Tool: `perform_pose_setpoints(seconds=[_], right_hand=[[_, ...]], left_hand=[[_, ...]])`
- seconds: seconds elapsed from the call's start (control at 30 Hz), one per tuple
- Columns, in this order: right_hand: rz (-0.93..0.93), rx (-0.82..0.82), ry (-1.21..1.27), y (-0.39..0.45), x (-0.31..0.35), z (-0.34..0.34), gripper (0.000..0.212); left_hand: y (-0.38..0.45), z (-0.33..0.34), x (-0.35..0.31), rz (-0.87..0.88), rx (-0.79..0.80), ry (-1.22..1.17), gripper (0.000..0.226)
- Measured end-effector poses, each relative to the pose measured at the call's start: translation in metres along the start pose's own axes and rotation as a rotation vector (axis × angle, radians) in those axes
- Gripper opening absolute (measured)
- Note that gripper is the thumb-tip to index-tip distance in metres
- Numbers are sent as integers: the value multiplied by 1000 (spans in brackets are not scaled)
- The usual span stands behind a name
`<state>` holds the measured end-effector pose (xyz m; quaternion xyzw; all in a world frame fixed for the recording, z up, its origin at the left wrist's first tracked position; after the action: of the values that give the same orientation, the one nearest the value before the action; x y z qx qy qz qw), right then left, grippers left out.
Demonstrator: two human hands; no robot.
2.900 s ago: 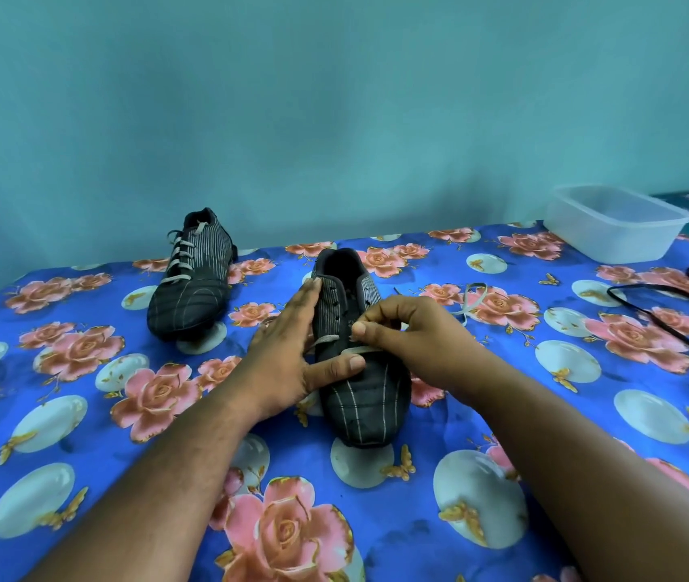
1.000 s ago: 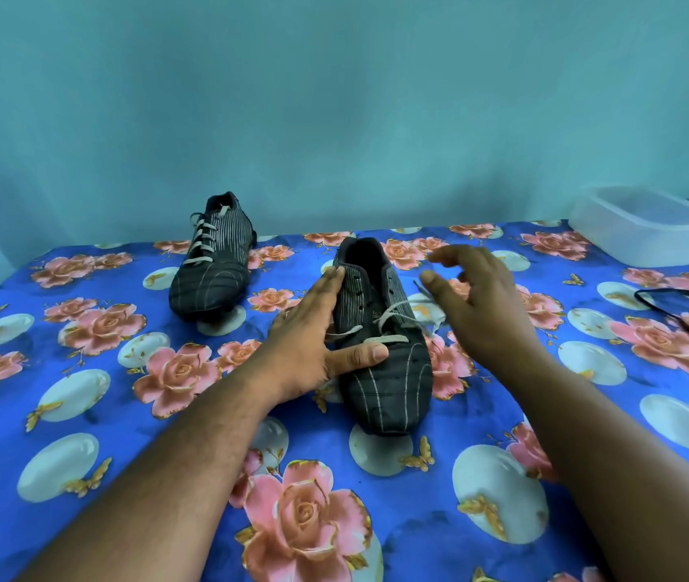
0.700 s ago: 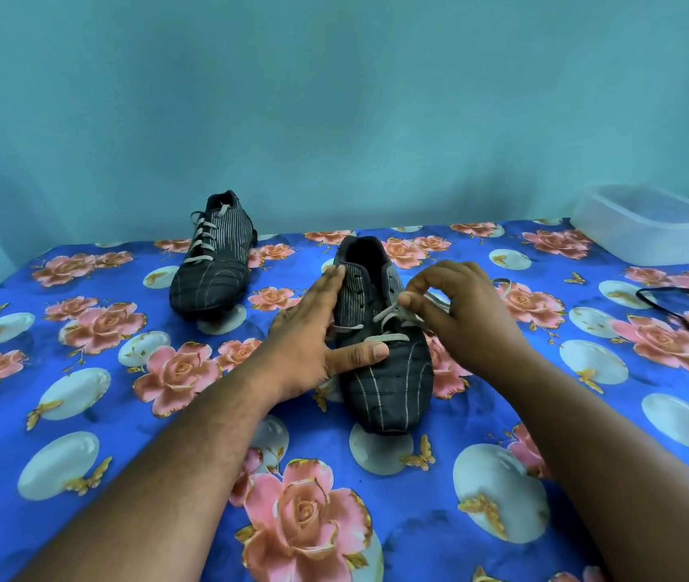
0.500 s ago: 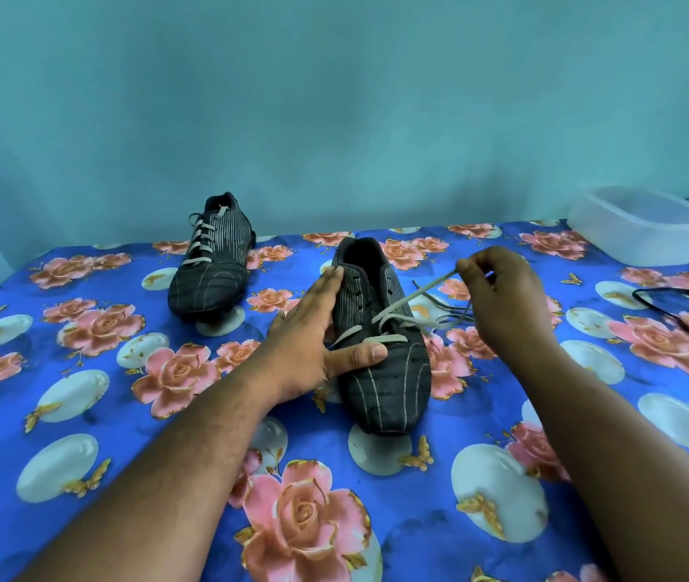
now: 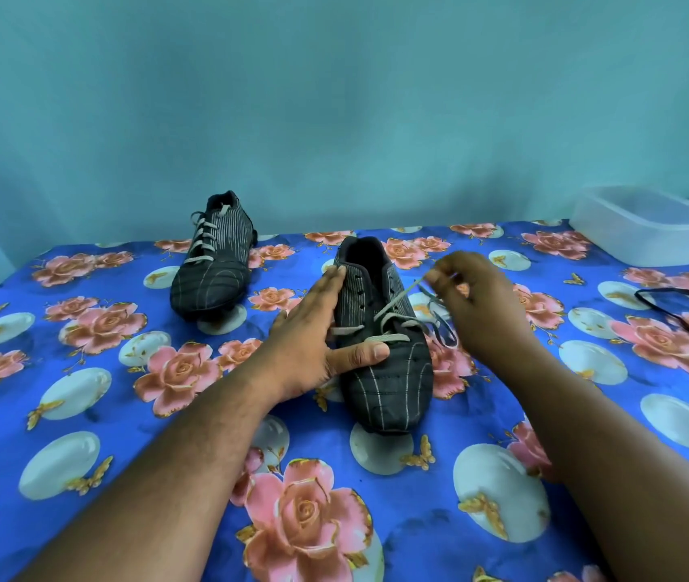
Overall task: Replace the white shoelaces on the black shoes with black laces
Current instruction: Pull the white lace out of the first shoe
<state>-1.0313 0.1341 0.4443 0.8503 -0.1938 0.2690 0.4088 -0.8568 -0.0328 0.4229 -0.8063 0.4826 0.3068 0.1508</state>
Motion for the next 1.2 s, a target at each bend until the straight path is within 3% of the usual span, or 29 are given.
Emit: perform_pose_setpoints(seconds=[0.07,0.17,0.27,0.37,0.43,0.6,0.7,0.77,0.83,0.87,0.9,0.97,1.03,1.13,1.2], right_hand=[[143,-105,-11,4,-10,-9,15],[229,-25,-114,1,-18,-10,17],[97,138,-136,-7,0,2,42],[-71,222,-192,-11,13,11,32],[-104,196,-158,-11,13,11,23],[239,-79,268,3,6,-13,18],[406,-198,262,5,-6,-22,21],[433,-152,198,5,-13,-21,17],[348,-35,29,2,-15,-16,17],[264,34,-58,0,-11,-13,32],[159,97,-85,-2,-4,-10,45],[-37,212,-26,-6,10,-3,51],[-172,294,-28,-9,16,3,36],[-218,288,-69,-9,9,5,6],[-202,279,-70,-7,6,4,10]], left_hand=[[0,0,1,2,-2,-3,137],[1,1,1,5,-4,-4,137],[1,1,1,6,-5,-4,137],[1,1,2,5,-6,-9,136],[1,1,2,6,-10,-12,136],[0,0,0,4,-2,0,138],[0,0,0,6,0,10,138],[0,0,0,7,1,4,138],[0,0,0,8,-1,0,137],[0,0,0,7,0,2,137],[0,0,1,5,1,2,137],[1,0,1,8,0,1,137],[1,0,1,9,-4,4,138],[1,0,1,0,3,6,138],[1,0,0,0,4,8,137]])
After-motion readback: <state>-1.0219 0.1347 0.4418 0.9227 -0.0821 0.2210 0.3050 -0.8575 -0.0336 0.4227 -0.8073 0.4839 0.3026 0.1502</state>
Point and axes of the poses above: each hand's wrist, its own y-axis towards the middle knuckle, its own z-axis out of the palm, x = y × z, the point moved 1 cm from there along y, towards the middle knuckle, and after that the axes turned 6 degrees about -z, right-handed, at the moved point
